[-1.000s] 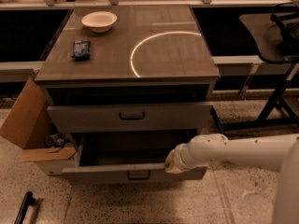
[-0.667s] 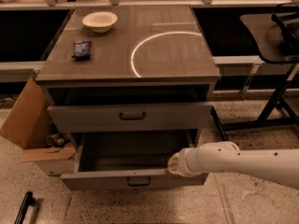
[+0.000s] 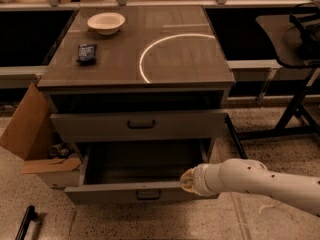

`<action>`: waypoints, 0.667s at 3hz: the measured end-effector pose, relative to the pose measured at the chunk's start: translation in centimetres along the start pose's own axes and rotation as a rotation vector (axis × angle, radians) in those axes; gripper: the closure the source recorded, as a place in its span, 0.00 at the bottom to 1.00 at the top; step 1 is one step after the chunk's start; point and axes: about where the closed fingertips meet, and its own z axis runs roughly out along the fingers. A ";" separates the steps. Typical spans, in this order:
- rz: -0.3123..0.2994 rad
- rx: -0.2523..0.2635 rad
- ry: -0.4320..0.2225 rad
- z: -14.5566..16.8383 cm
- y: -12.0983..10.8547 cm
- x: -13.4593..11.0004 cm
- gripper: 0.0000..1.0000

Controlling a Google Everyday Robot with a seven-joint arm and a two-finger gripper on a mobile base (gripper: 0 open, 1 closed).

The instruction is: Open middle drawer

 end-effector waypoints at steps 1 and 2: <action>-0.014 -0.018 -0.037 -0.5 -0.1 -0.5 0.59; -0.018 -0.073 -0.058 -0.2 -0.3 -0.8 0.35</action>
Offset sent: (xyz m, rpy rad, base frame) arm 0.0046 0.0084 0.0085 0.0458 0.1110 0.1182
